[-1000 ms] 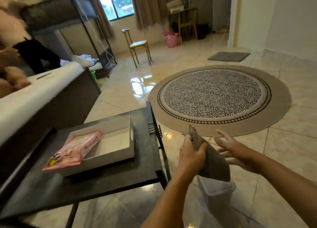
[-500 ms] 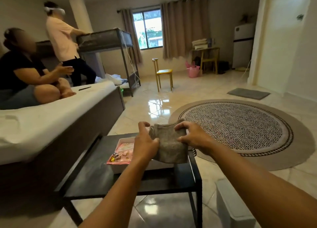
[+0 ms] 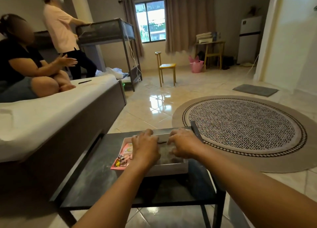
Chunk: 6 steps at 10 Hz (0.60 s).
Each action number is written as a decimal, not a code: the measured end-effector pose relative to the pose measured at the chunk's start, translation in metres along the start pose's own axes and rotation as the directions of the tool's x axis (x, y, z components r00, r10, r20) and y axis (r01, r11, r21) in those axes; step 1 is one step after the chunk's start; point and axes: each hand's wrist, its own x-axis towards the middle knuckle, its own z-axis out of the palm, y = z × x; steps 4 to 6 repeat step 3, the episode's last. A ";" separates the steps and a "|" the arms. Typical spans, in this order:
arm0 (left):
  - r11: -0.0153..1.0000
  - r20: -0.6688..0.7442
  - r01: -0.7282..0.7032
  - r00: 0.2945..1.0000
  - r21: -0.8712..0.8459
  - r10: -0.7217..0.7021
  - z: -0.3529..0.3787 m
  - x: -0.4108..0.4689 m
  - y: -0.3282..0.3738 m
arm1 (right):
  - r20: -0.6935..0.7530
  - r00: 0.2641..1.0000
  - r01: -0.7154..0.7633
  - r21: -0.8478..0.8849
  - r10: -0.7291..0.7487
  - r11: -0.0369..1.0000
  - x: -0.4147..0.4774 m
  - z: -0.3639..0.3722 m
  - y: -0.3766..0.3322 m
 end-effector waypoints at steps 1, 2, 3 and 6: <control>0.980 0.297 -0.128 0.952 0.152 0.079 0.008 0.006 0.007 | 0.273 0.962 0.036 -0.219 0.025 0.975 0.000 0.003 -0.006; 0.978 0.467 -0.153 0.881 0.140 0.071 0.004 0.010 0.014 | 0.287 0.957 0.018 -0.156 0.028 0.988 -0.003 -0.001 -0.006; 0.989 0.345 -0.135 0.933 0.067 0.104 -0.007 0.011 0.009 | 0.094 0.995 -0.026 0.098 0.017 0.995 -0.011 -0.019 0.003; 0.989 0.345 -0.135 0.933 0.067 0.104 -0.007 0.011 0.009 | 0.094 0.995 -0.026 0.098 0.017 0.995 -0.011 -0.019 0.003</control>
